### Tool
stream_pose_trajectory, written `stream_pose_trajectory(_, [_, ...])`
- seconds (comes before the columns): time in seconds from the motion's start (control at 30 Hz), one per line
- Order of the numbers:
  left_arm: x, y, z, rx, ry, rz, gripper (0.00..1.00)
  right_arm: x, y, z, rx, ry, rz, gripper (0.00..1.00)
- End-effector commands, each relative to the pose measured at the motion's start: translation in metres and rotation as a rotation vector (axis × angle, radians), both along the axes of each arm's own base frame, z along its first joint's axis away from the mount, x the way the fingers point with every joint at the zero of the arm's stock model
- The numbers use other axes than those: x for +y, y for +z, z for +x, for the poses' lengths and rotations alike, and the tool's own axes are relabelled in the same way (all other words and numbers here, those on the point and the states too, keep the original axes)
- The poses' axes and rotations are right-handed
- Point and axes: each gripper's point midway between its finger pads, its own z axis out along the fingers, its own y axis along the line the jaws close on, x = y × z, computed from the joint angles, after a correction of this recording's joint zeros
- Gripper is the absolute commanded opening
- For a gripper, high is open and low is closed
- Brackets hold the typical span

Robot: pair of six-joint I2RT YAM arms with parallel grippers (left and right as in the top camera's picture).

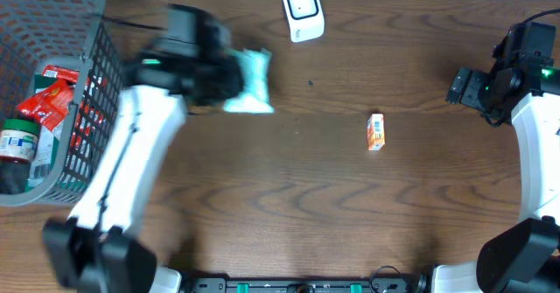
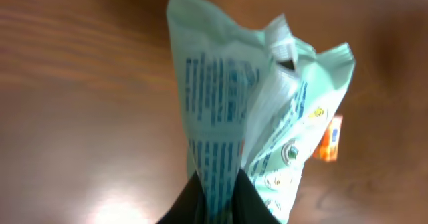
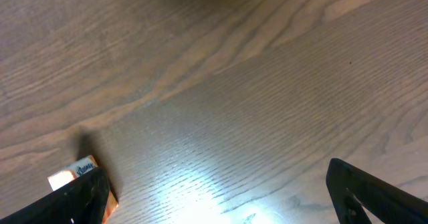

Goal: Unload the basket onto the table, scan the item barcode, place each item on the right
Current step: 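Carry the wet-wipe pack with the left gripper toward the scanner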

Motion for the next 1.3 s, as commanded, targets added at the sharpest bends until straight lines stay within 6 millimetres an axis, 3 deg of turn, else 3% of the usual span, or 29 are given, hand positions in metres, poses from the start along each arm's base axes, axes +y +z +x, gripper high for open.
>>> stream_pose_trajectory(0.0, [-0.045, -0.032, -0.007, 0.062, -0.064, -0.015, 0.07, -0.001, 0.004, 0.001, -0.009, -0.002, -0.007, 0.99])
stream_pose_trajectory(0.07, [-0.073, -0.054, -0.007, 0.071, -0.123, -0.01, 0.07, -0.001, 0.004, 0.001, -0.009, -0.002, -0.007, 0.99])
stream_pose_trajectory(0.2, [-0.106, -0.089, -0.006, 0.086, -0.189, -0.001, 0.08, -0.001, 0.004, 0.001, -0.009, -0.002, -0.007, 0.99])
stream_pose_trajectory(0.43, [-0.13, -0.14, -0.006, 0.146, -0.19, 0.005, 0.07, -0.001, 0.004, 0.001, -0.009, -0.002, -0.007, 0.99])
stream_pose_trajectory(0.57, [-0.142, -0.156, -0.01, 0.154, -0.215, 0.012, 0.08, -0.001, 0.004, 0.001, -0.009, -0.002, -0.007, 0.99])
stream_pose_trajectory(0.6, [-0.144, -0.157, -0.01, 0.15, -0.218, 0.01, 0.15, -0.001, 0.004, 0.001, -0.009, -0.002, -0.007, 0.99])
stream_pose_trajectory(0.7, [-0.147, -0.148, -0.004, 0.12, -0.218, -0.006, 0.53, -0.001, 0.004, 0.001, -0.009, -0.002, -0.007, 0.99])
stream_pose_trajectory(0.77, [-0.144, -0.135, 0.003, 0.096, -0.208, -0.018, 0.64, -0.001, 0.004, 0.001, -0.009, -0.002, -0.007, 0.99])
stream_pose_trajectory(0.83, [-0.14, -0.117, 0.01, 0.065, -0.193, -0.033, 0.66, -0.001, 0.004, 0.001, -0.009, -0.002, -0.007, 0.99])
stream_pose_trajectory(0.9, [-0.136, -0.101, 0.015, 0.031, -0.18, -0.046, 0.65, -0.001, 0.004, 0.001, -0.009, -0.002, -0.007, 0.99])
stream_pose_trajectory(0.97, [-0.133, -0.091, 0.016, 0.012, -0.179, -0.048, 0.57, -0.001, 0.004, 0.001, -0.009, -0.002, -0.007, 0.99])
stream_pose_trajectory(1.03, [-0.131, -0.092, 0.012, 0.022, -0.19, -0.038, 0.36, -0.001, 0.004, 0.001, -0.009, -0.002, -0.007, 0.99])
stream_pose_trajectory(1.1, [-0.13, -0.099, 0.004, 0.05, -0.214, -0.013, 0.08, -0.001, 0.004, 0.001, -0.009, -0.002, -0.007, 0.99])
stream_pose_trajectory(1.27, [-0.133, -0.125, -0.013, 0.106, -0.284, 0.04, 0.07, -0.001, 0.004, 0.001, -0.009, -0.002, -0.007, 0.99])
